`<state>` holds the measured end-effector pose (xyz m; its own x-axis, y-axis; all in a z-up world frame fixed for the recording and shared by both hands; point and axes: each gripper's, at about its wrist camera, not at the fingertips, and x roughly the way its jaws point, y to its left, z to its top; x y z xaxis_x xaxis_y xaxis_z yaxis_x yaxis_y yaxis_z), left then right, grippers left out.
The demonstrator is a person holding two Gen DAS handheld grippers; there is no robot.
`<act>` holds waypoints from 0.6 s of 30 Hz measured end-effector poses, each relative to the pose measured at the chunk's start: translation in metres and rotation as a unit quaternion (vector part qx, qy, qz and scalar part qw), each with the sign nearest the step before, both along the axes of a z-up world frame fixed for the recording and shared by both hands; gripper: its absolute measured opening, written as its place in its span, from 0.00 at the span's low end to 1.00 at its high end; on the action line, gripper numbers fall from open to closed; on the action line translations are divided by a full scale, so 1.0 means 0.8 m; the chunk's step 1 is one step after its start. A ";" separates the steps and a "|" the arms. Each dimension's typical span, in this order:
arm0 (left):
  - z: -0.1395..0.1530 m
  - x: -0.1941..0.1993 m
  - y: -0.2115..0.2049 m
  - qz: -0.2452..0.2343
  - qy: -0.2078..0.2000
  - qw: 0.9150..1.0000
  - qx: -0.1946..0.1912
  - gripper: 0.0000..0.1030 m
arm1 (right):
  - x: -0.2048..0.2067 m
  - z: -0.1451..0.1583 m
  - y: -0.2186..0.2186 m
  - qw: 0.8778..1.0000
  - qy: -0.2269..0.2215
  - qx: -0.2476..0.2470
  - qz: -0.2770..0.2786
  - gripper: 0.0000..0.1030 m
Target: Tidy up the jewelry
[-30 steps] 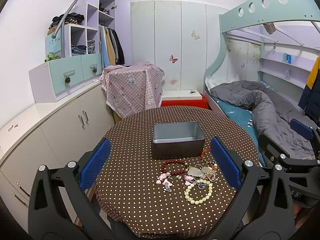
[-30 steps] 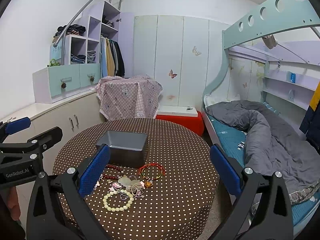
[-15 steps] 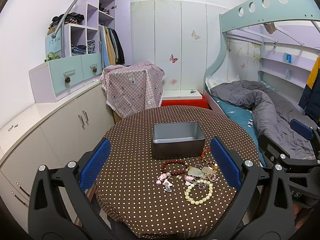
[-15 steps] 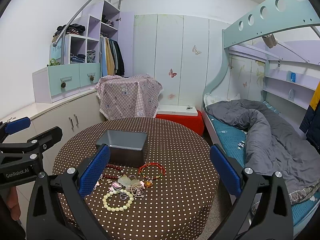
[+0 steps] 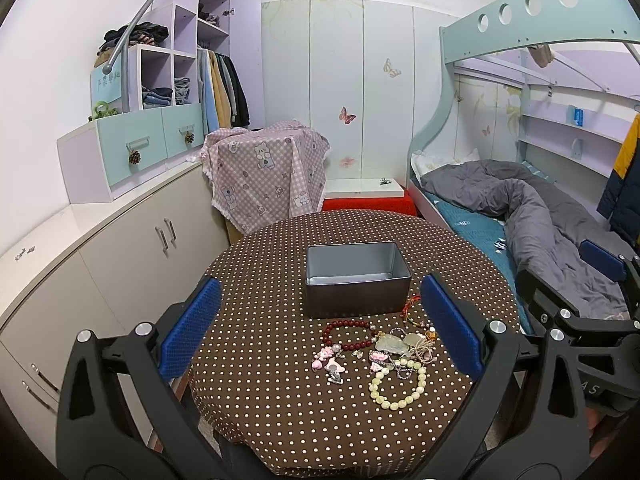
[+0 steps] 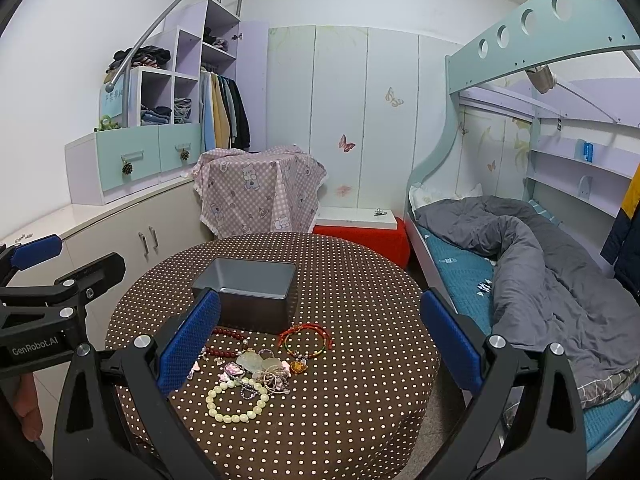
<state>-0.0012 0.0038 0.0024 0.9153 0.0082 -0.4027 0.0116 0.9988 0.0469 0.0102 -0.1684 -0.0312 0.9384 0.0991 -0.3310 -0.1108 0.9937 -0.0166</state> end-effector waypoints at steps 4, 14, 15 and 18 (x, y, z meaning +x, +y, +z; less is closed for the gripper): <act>0.000 0.000 0.000 0.000 0.000 1.000 0.000 0.94 | 0.000 0.000 0.001 1.000 0.001 -0.001 -0.001 0.93; -0.004 0.003 -0.003 -0.001 -0.003 1.000 0.000 0.94 | 0.002 0.002 -0.002 1.000 0.003 0.004 -0.001 0.93; -0.003 0.002 -0.004 -0.001 -0.004 1.000 0.001 0.94 | 0.002 0.002 -0.002 1.000 0.003 0.003 -0.001 0.93; -0.003 0.003 -0.004 -0.002 -0.004 1.000 0.000 0.94 | 0.001 0.003 -0.002 1.000 0.003 0.003 -0.002 0.93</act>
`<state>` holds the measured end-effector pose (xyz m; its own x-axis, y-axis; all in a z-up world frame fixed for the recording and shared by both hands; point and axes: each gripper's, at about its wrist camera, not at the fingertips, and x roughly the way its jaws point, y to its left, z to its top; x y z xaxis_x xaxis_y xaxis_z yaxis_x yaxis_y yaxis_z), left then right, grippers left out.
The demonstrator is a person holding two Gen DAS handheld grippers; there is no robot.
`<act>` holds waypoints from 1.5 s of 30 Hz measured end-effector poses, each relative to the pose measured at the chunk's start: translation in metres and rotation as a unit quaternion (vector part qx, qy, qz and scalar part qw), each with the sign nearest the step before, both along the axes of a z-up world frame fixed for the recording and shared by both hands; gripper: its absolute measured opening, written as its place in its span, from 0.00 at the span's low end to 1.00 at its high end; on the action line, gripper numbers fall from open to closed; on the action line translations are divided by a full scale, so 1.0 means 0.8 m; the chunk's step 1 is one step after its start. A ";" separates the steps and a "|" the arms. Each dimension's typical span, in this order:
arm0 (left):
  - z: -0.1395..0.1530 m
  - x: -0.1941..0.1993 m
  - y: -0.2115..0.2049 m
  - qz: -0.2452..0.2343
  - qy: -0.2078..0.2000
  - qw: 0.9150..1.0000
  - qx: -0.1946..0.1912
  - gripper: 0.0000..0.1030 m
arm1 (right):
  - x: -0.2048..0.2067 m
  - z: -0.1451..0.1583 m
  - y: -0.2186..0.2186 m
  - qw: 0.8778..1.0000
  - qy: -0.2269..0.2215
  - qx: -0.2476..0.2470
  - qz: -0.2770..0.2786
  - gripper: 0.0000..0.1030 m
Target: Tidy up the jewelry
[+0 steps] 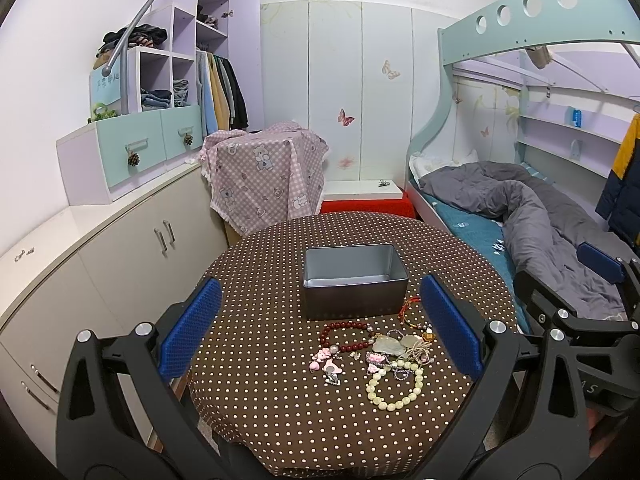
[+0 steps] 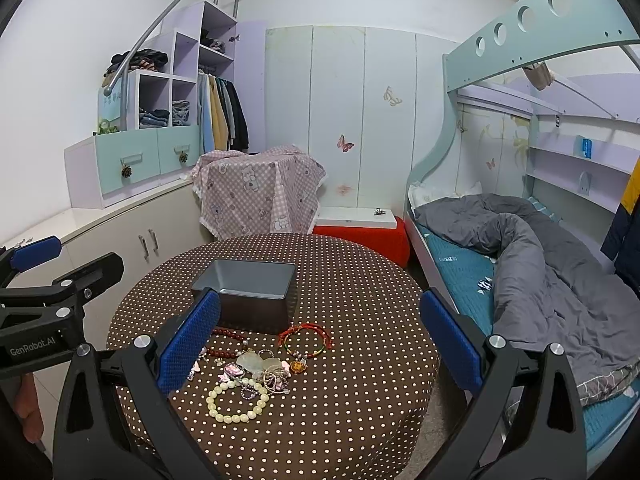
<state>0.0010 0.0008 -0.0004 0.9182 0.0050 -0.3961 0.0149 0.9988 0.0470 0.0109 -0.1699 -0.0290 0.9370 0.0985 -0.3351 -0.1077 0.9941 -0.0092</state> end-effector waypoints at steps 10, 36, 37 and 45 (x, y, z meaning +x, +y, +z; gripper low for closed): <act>0.003 -0.006 -0.001 0.001 -0.003 1.000 -0.002 0.94 | -0.001 0.003 -0.002 1.000 0.000 0.001 0.001 0.93; -0.042 0.020 0.025 0.022 0.065 0.998 -0.006 0.94 | 0.038 -0.044 0.014 0.995 0.094 -0.015 0.007 0.93; -0.049 0.022 0.028 0.024 0.076 0.997 -0.007 0.94 | 0.043 -0.054 0.016 0.994 0.110 -0.017 0.007 0.93; -0.093 0.038 0.057 0.038 0.138 0.989 -0.027 0.94 | 0.074 -0.127 0.038 0.976 0.211 -0.057 0.008 0.93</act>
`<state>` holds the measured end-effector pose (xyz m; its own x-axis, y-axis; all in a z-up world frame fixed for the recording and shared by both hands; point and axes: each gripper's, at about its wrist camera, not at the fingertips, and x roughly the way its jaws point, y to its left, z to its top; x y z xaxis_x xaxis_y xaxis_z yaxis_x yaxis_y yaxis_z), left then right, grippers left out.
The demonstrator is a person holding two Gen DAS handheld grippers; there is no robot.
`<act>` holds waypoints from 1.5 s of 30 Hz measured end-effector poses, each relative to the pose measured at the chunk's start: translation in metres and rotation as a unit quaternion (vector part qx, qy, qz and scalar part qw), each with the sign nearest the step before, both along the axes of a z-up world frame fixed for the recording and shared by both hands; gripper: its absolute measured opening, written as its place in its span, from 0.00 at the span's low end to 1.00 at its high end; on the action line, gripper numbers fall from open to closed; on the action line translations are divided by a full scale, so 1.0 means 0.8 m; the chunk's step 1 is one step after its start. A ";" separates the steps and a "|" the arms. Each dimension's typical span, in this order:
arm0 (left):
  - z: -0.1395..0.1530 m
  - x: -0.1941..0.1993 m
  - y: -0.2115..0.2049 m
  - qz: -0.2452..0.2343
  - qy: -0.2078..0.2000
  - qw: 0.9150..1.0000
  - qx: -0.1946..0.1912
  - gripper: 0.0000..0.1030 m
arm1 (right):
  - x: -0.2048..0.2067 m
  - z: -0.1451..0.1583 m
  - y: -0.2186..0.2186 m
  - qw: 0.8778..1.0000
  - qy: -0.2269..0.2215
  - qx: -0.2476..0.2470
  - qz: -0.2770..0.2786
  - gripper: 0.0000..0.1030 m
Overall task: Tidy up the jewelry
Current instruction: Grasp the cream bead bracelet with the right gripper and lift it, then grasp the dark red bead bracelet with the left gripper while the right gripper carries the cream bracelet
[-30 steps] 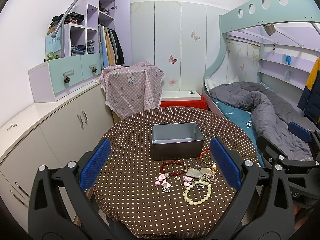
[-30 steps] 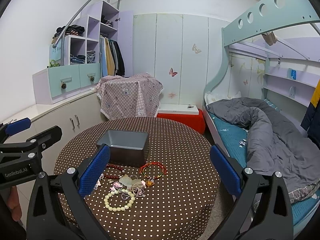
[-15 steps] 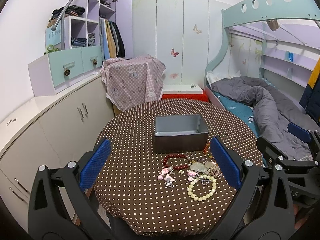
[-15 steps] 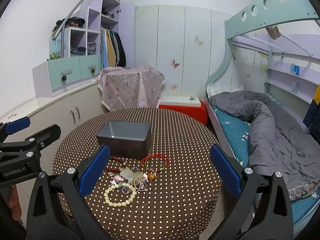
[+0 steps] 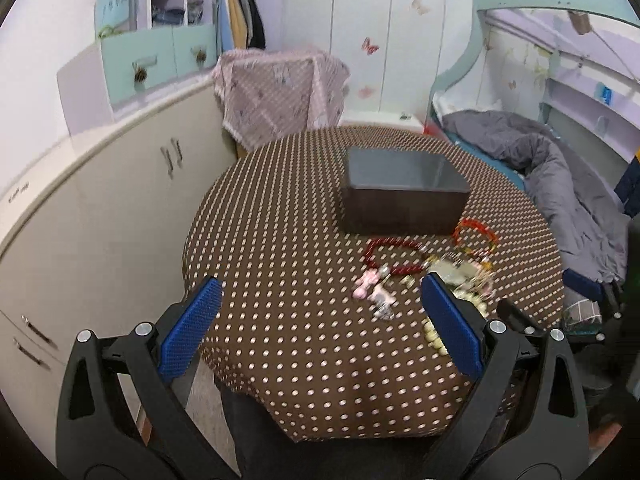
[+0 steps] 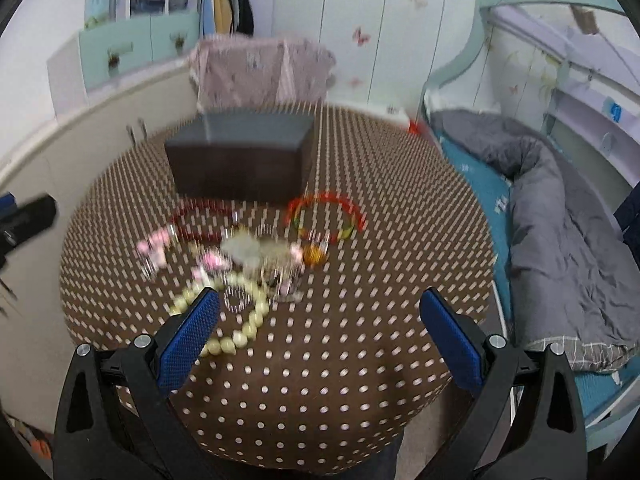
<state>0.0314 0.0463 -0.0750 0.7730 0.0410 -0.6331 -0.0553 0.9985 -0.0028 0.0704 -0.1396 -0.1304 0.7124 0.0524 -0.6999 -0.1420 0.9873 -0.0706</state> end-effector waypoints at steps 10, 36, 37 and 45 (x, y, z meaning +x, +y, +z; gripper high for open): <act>-0.042 0.024 0.016 -0.005 0.055 0.998 -0.025 0.94 | 0.011 -0.033 0.006 0.999 0.050 -0.009 0.010 0.55; -0.046 0.068 -0.008 -0.040 0.072 0.996 -0.032 0.94 | -0.001 0.060 -0.044 0.997 -0.036 0.050 0.035 0.08; -0.045 0.069 -0.008 -0.039 0.071 0.996 -0.031 0.94 | -0.001 0.065 -0.045 0.997 -0.042 0.051 0.036 0.08; -0.037 0.078 -0.009 -0.040 0.065 0.997 -0.030 0.94 | -0.006 0.100 -0.044 0.994 -0.090 0.046 0.046 0.08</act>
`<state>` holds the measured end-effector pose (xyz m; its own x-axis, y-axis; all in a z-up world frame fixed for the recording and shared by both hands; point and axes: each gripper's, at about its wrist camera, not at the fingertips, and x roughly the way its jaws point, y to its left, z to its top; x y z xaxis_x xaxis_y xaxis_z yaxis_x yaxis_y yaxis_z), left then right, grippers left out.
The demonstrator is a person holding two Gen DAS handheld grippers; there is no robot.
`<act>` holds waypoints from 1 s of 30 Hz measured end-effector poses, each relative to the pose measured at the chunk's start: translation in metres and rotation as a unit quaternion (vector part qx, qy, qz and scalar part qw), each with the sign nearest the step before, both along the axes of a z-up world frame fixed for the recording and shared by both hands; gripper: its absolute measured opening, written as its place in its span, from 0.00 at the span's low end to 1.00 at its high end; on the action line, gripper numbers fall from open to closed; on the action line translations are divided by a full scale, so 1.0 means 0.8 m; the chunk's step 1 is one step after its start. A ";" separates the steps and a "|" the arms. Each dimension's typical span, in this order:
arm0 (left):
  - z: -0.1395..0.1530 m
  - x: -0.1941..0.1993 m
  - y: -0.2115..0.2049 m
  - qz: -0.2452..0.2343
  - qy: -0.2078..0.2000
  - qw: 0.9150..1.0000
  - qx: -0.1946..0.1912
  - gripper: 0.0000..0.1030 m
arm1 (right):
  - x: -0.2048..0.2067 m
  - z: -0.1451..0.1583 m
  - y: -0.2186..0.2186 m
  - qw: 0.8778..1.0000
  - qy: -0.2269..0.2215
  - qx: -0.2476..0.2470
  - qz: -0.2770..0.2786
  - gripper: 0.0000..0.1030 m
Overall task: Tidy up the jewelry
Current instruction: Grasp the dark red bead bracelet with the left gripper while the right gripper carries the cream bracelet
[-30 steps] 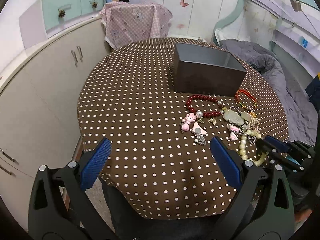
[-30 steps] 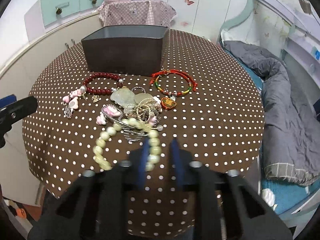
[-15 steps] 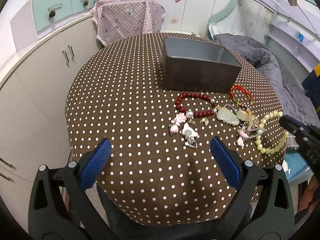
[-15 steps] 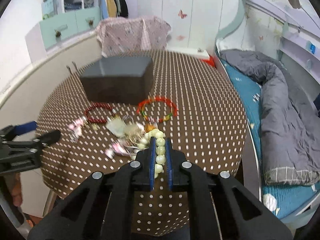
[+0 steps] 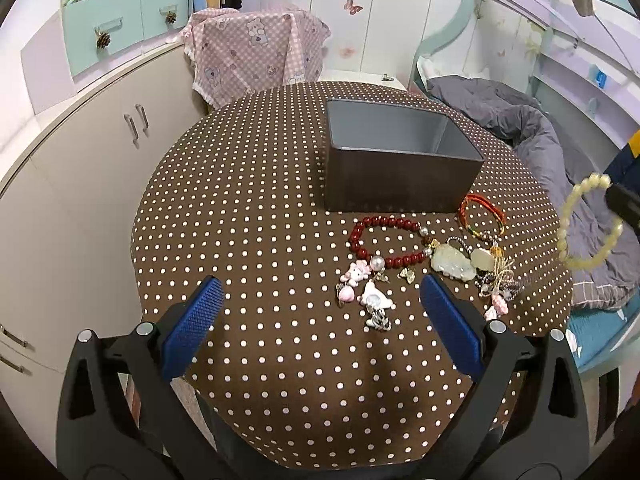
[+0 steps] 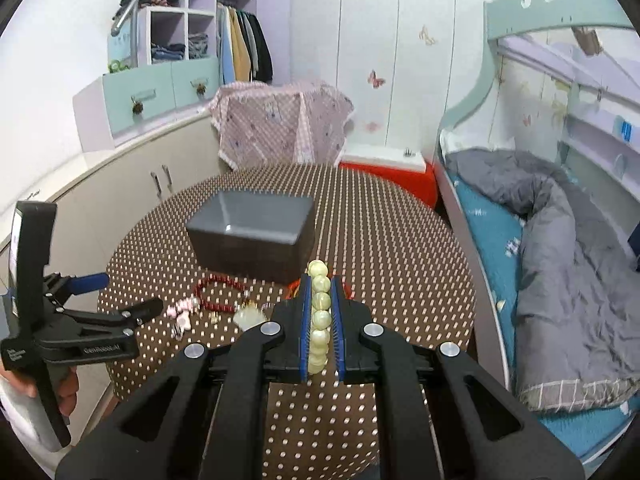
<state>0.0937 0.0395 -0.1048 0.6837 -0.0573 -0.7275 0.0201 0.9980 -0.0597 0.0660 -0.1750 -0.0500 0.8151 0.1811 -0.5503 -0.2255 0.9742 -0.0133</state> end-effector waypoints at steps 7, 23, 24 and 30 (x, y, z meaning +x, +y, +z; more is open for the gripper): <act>0.006 0.011 -0.001 0.002 -0.008 1.000 0.001 0.94 | -0.003 0.027 -0.002 0.999 -0.042 0.002 0.004 0.08; -0.052 0.110 -0.023 -0.014 0.091 0.996 0.008 0.51 | 0.054 -0.016 -0.009 0.999 0.022 0.025 -0.013 0.08; -0.053 0.110 -0.029 -0.013 0.079 0.996 0.031 0.44 | 0.057 -0.018 -0.010 0.999 0.024 0.026 -0.013 0.08; -0.055 0.107 -0.042 -0.044 0.055 0.996 0.046 0.08 | 0.068 -0.026 -0.017 0.999 0.037 0.038 -0.012 0.08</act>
